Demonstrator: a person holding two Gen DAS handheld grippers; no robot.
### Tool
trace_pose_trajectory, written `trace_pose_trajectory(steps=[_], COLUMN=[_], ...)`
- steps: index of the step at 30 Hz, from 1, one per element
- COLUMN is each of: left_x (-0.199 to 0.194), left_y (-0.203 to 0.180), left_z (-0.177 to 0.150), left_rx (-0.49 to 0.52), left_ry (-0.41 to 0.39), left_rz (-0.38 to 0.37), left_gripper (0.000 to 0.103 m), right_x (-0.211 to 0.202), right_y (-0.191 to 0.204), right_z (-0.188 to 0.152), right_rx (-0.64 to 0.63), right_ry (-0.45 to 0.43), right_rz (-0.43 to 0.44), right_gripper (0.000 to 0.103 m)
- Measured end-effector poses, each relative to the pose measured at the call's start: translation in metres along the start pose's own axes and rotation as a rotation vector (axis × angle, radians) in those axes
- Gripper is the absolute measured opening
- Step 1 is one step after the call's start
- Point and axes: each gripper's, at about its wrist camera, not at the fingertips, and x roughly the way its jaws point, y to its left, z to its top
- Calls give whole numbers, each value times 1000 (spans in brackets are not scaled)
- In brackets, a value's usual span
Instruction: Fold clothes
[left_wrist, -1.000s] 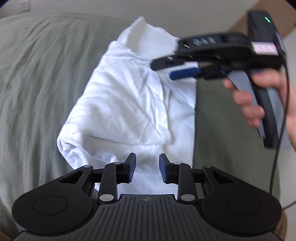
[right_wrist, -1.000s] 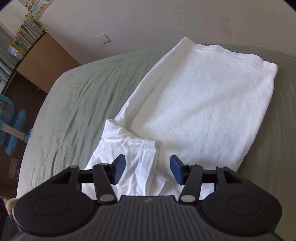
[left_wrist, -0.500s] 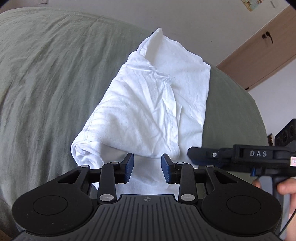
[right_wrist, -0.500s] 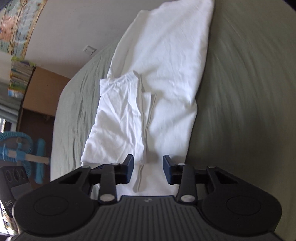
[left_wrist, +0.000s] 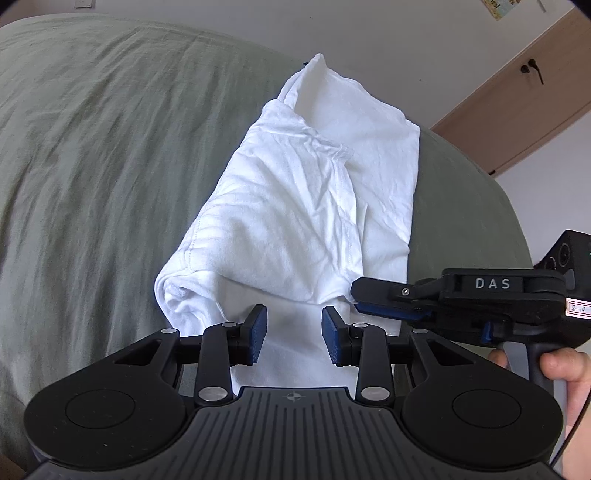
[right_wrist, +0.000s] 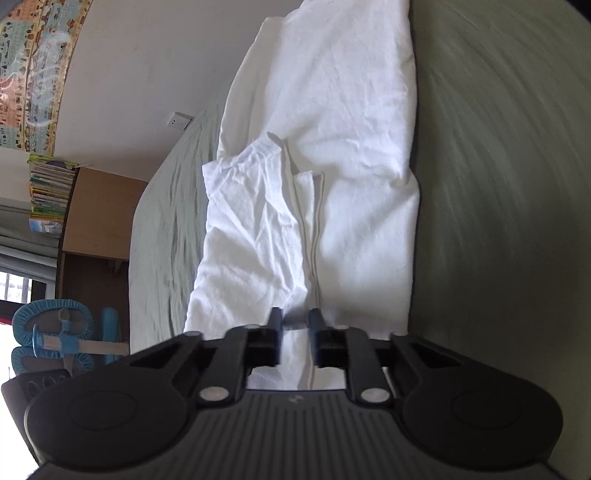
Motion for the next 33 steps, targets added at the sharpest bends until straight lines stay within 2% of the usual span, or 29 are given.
trace_pose_trajectory(steps=[1, 8, 13, 16, 20, 27, 30, 33], left_x=[-1, -5, -10, -11, -13, -18, -27, -39], left_y=[1, 6, 7, 11, 16, 26, 20, 11], left_z=[1, 7, 9, 10, 11, 17, 16, 17], left_rx=[-3, -29, -17, -22, -26, -39, 1, 42], left_ry=[-2, -16, -32, -33, -35, -42, -21, -13], left_rz=[0, -20, 0, 16, 38, 71, 65, 28], left_gripper=[32, 32, 40, 41, 41, 41, 41, 41], right_x=[-1, -32, -41, -36, -16, 12, 3, -19], right_y=[2, 26, 39, 38, 29, 23, 29, 34], right_z=[-1, -7, -23, -39, -52, -50, -45, -36], right_rx=[-4, -44, -74, -74, -85, -87, -122, -151], right_ry=[0, -56, -51, -26, 1, 25, 31, -13], right_rz=[-3, 26, 2, -15, -80, -142, -144, -139], right_gripper=[0, 0, 0, 0, 0, 1, 4, 18])
